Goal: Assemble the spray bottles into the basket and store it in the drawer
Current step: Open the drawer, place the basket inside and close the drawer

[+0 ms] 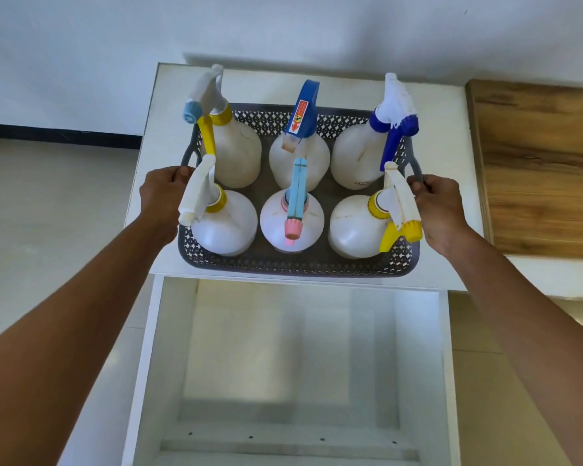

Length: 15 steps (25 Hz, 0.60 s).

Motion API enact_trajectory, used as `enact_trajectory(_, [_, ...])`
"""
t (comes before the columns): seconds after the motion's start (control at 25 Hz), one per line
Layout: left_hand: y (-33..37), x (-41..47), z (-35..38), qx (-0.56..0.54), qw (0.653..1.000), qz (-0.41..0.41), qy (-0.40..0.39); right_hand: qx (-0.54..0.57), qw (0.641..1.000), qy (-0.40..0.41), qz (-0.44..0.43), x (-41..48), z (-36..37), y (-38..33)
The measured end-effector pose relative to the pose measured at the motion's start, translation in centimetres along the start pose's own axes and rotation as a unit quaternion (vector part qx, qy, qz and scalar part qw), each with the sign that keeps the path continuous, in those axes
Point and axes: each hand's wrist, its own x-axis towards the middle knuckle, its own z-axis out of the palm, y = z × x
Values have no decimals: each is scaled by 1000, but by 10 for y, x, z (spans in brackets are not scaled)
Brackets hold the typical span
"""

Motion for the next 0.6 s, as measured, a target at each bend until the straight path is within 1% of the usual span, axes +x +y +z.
enact_trajectory(0.04, [-4,-1,-2,14,1000,-1,5,-2,1000,2,-2,-5,-2,1])
enact_trajectory(0.16, [-21,-13,-12,-2,999,-34,17,-1,1000,8,-5,-28,-8,6])
enact_trajectory(0.36, [-43,-80,-38,75,997,-11,18,17,1000,17,8,-97,-26,25])
enact_trajectory(0.6, [-105,-160,-71,94,995,-31,4,41,998,-13,39,-186,-35,83])
